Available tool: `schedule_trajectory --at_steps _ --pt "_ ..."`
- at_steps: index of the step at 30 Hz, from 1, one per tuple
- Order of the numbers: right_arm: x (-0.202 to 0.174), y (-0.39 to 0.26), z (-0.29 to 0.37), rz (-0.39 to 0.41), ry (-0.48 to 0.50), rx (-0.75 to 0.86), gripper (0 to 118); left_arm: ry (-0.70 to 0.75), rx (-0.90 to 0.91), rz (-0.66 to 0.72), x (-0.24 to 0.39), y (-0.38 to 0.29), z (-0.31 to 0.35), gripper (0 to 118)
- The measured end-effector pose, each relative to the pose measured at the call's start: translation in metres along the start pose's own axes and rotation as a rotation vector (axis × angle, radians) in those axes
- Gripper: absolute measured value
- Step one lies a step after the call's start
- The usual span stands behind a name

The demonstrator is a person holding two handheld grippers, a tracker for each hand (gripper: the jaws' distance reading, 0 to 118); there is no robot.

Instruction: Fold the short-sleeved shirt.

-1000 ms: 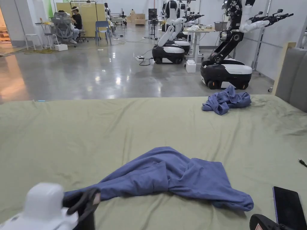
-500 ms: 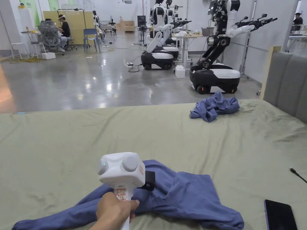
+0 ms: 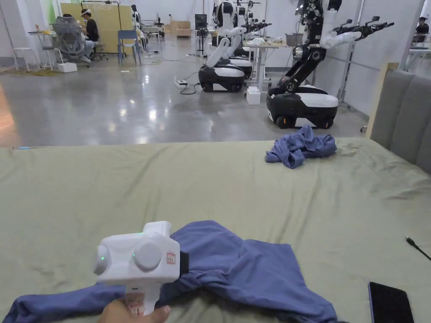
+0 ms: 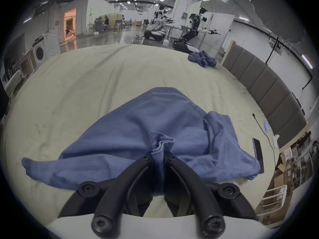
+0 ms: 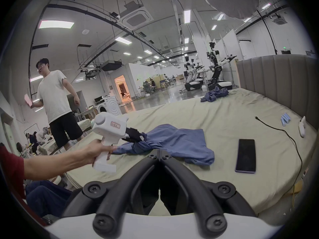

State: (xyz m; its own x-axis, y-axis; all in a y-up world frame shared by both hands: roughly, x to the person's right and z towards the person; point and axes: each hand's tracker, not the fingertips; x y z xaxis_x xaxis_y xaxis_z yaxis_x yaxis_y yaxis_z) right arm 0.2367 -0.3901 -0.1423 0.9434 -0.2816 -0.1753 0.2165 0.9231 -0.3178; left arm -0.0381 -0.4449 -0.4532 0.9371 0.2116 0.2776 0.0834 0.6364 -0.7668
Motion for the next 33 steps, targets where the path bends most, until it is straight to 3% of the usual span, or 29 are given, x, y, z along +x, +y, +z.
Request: schedule_trajectory --at_steps 7,9,12,13,15,16,17,19,22,25,26,27,28,30,33 --pt "0.014 0.032 -0.028 0.016 -0.004 0.0 2 -0.055 0.054 0.074 -0.02 -0.022 0.023 10" --pt "0.021 0.043 -0.041 -0.013 -0.012 -0.02 2 -0.065 0.052 0.057 -0.022 -0.026 0.025 10" --pt "0.039 0.069 -0.107 -0.02 0.007 -0.104 2 -0.072 0.077 0.06 -0.023 -0.038 0.036 10" --pt "0.048 0.079 -0.137 -0.027 -0.018 -0.135 15 -0.072 0.088 0.053 -0.023 -0.042 0.039 10" --pt "0.072 0.09 -0.208 -0.042 -0.101 -0.271 108 -0.077 0.099 0.046 -0.022 -0.048 0.045 10" --pt "0.087 0.088 -0.239 -0.06 -0.159 -0.352 118 -0.075 0.105 0.041 -0.022 -0.051 0.047 10" --pt "0.101 0.083 -0.265 -0.08 -0.195 -0.374 113 -0.073 0.108 0.038 -0.022 -0.054 0.049 10" --pt "0.137 0.068 -0.324 -0.197 -0.205 -0.572 100 -0.076 0.111 0.038 -0.023 -0.06 0.051 10" --pt "0.164 0.033 -0.353 -0.312 -0.259 -0.672 79 -0.071 0.108 0.043 -0.028 -0.067 0.053 10" --pt "0.166 0.018 -0.354 -0.269 -0.249 -0.693 60 -0.083 0.096 0.06 -0.033 -0.069 0.052 10" --pt "0.164 0.018 -0.351 -0.223 -0.268 -0.689 50 -0.086 0.094 0.06 -0.035 -0.069 0.052 10" --pt "0.163 0.021 -0.35 -0.188 -0.276 -0.682 30 -0.086 0.095 0.058 -0.035 -0.069 0.051 10" --pt "0.165 0.025 -0.351 -0.203 -0.266 -0.684 8 -0.084 0.099 0.058 -0.036 -0.068 0.051 10" --pt "0.166 0.034 -0.346 -0.279 -0.238 -0.637 8 -0.1 0.1 0.082 -0.039 -0.066 0.052 10" --pt "0.163 0.045 -0.342 -0.19 -0.242 -0.64 5 -0.101 0.106 0.093 -0.042 -0.066 0.056 10"
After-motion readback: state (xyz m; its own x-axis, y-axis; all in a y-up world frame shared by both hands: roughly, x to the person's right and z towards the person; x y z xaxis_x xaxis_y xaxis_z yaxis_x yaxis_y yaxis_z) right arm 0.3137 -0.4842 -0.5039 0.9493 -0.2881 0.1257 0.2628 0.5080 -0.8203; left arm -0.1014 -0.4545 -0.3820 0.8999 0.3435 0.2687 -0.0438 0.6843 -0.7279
